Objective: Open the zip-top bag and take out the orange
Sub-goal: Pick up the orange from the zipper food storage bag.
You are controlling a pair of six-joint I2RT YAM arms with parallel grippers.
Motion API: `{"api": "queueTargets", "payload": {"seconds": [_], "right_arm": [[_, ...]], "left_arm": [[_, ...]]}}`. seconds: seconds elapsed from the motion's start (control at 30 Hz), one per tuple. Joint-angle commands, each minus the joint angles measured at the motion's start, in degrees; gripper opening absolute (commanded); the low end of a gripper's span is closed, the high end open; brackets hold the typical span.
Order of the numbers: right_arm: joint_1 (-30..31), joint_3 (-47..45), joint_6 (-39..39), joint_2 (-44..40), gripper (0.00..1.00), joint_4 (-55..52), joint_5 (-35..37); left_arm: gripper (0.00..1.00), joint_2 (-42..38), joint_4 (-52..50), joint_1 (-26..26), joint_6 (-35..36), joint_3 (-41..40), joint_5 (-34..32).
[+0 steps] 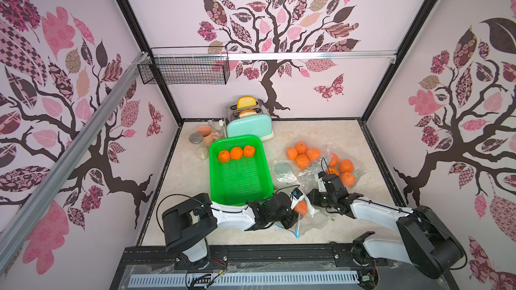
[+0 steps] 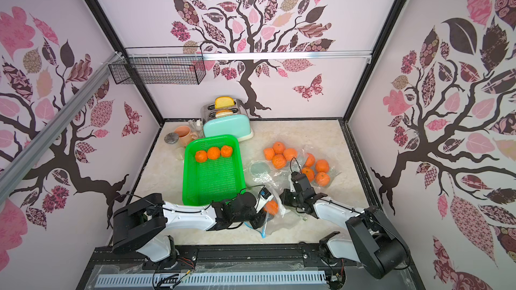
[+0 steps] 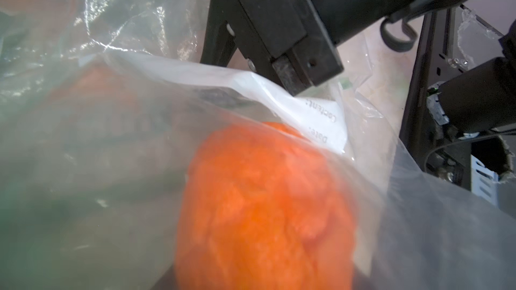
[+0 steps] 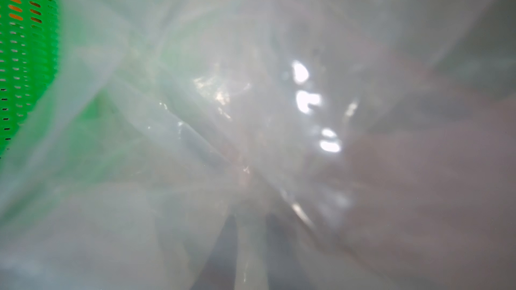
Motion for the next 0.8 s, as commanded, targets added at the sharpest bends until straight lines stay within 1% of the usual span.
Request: {"api": "queueTargets", "payload": {"seconds": [0.0, 0.17, 0.37, 0.43, 0.63, 0.77], "right_arm": [[0.3, -1.2, 1.1, -0.8, 0.23, -1.0, 3.5], [0.3, -3.2, 2.2, -2.6, 0.23, 1.5, 5.9], [0.2, -5.1, 2.7, -4.4, 0.24, 4.0, 7.4], [0.2, -5.7, 3.3, -5.4, 0.25, 4.2, 8.6], [0.3, -7.6, 4.3, -9.2, 0.25, 5.0, 10.3], [0.2, -8.6, 4.7, -11.2, 0.26, 5.5, 11.0]], "left_arm": [[0.28, -3.4, -10.1, -0.8, -4.2, -0.1, -1.1], [0.28, -8.8, -18.3, -0.9, -7.8, -1.7, 0.0], [0.28, -16.6, -26.4, -1.0, -9.8, -3.2, 0.8], [0.28, -19.4, -28.1, -1.0, -10.1, -3.6, 1.8], [0.28, -27.3, -34.9, -1.0, -10.2, -2.1, 0.7], [0.28, -33.3, -35.1, -0.1, -10.7, -2.4, -1.4]]}}
